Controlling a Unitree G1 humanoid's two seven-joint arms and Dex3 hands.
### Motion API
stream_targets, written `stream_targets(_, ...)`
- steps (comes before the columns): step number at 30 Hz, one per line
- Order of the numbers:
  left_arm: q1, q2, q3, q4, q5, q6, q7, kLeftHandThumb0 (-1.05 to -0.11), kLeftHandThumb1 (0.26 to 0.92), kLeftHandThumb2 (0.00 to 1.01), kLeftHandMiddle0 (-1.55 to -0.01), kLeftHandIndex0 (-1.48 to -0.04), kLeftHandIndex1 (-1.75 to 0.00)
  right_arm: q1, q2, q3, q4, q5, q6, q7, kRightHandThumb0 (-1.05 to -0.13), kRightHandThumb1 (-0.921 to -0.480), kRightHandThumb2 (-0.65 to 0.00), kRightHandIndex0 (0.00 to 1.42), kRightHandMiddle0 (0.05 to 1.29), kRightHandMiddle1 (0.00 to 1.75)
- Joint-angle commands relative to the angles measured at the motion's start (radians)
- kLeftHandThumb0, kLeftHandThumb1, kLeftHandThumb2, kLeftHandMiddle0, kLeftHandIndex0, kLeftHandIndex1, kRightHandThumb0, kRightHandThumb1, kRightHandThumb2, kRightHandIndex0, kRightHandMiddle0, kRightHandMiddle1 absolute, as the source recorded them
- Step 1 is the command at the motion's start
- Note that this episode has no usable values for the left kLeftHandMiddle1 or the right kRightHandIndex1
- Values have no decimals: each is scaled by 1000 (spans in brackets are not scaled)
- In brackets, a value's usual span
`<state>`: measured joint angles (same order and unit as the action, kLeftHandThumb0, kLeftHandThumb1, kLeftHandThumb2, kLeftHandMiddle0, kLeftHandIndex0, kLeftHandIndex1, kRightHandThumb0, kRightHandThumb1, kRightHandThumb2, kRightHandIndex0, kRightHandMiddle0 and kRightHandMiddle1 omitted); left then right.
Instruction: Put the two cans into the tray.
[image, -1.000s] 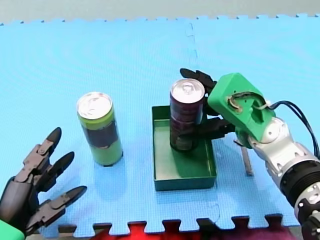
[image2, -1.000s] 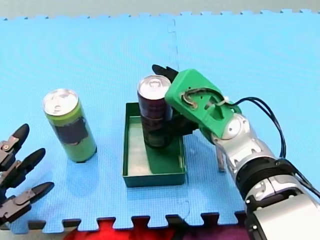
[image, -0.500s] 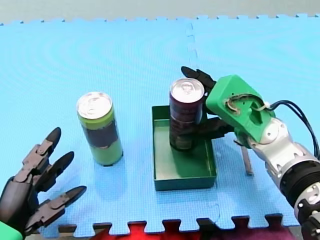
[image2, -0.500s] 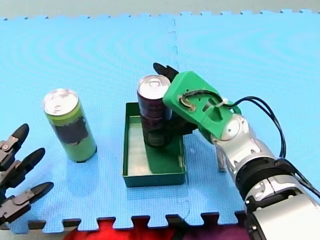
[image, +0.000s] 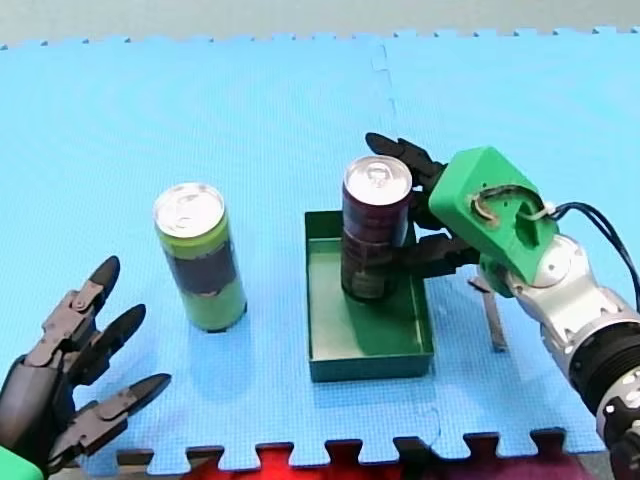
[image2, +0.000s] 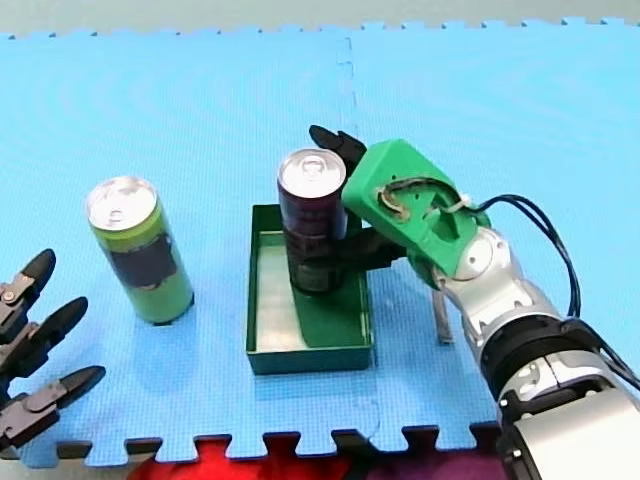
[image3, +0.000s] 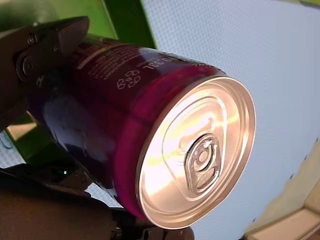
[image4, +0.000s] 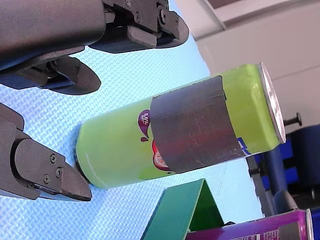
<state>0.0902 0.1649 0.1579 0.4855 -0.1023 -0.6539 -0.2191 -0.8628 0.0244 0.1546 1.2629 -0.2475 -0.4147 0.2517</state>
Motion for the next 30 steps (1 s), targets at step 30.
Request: stream_targets(30,-11,-1,10,43,-25,-41,-21,-1048,834,0,-471,-226,0,-8,-85,2,1,0,-39,93,-1048,-813,-6,416,95,0)
